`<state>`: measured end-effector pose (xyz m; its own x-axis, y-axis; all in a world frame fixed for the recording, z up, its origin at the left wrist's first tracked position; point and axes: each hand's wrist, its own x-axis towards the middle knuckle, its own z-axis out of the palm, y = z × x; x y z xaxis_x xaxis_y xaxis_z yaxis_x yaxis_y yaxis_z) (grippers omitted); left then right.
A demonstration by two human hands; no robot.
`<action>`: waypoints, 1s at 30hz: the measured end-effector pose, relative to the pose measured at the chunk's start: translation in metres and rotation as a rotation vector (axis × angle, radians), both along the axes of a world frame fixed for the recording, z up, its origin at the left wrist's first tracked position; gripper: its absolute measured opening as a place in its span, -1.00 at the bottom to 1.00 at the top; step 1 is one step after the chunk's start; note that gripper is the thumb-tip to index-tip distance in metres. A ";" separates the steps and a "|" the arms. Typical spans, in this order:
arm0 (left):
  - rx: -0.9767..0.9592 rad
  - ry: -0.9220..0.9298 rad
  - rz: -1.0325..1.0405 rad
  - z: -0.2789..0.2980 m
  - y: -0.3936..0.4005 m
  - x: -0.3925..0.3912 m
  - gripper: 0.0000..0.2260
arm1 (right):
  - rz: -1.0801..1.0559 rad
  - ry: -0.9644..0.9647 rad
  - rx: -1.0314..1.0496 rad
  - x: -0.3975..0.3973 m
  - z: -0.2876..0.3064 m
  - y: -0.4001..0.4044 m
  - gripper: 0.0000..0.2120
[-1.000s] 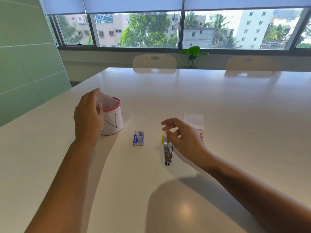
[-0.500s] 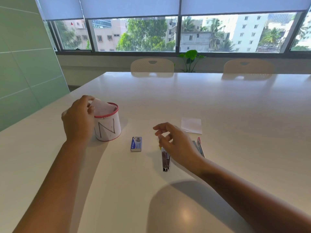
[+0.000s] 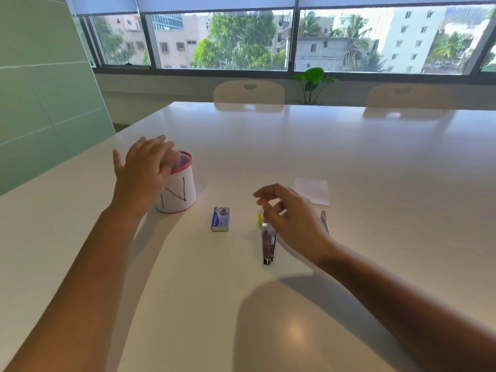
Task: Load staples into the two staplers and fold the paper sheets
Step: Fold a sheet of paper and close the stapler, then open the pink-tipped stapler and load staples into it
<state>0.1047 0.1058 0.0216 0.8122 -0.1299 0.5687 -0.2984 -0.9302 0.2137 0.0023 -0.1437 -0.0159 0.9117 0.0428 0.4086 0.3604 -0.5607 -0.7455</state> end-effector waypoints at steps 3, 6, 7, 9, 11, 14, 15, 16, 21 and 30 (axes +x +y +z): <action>0.014 0.100 0.035 -0.006 0.004 0.004 -0.43 | -0.023 -0.032 0.002 0.001 0.002 -0.001 -0.79; -0.007 0.109 0.042 -0.010 0.006 0.005 -0.37 | -0.038 -0.051 0.023 0.002 0.003 -0.004 -0.79; -0.001 0.107 0.042 -0.011 0.006 0.004 -0.36 | -0.050 -0.063 0.037 0.003 0.003 -0.006 -0.78; 0.002 0.099 0.040 -0.011 0.005 0.002 -0.36 | -0.090 -0.090 0.062 0.004 0.007 -0.010 -0.76; -0.013 0.058 0.039 -0.009 0.003 -0.002 -0.38 | -0.131 -0.099 0.086 0.006 0.011 -0.016 -0.77; -0.050 -0.075 0.031 -0.003 -0.001 -0.011 -0.46 | -0.167 -0.044 0.122 0.010 0.018 -0.024 -0.80; -0.070 -0.122 0.016 -0.002 -0.005 -0.015 -0.48 | -0.177 -0.031 0.128 0.012 0.019 -0.027 -0.80; -0.094 -0.159 -0.006 -0.001 -0.011 -0.019 -0.49 | -0.192 -0.031 0.128 0.012 0.020 -0.029 -0.80; -0.144 -0.124 -0.252 -0.007 -0.059 -0.039 -0.58 | -0.331 0.022 -0.088 0.019 0.018 -0.063 -0.76; -0.112 0.116 -0.498 -0.046 -0.100 -0.048 -0.48 | -0.363 0.095 -0.333 0.028 -0.013 -0.113 -0.68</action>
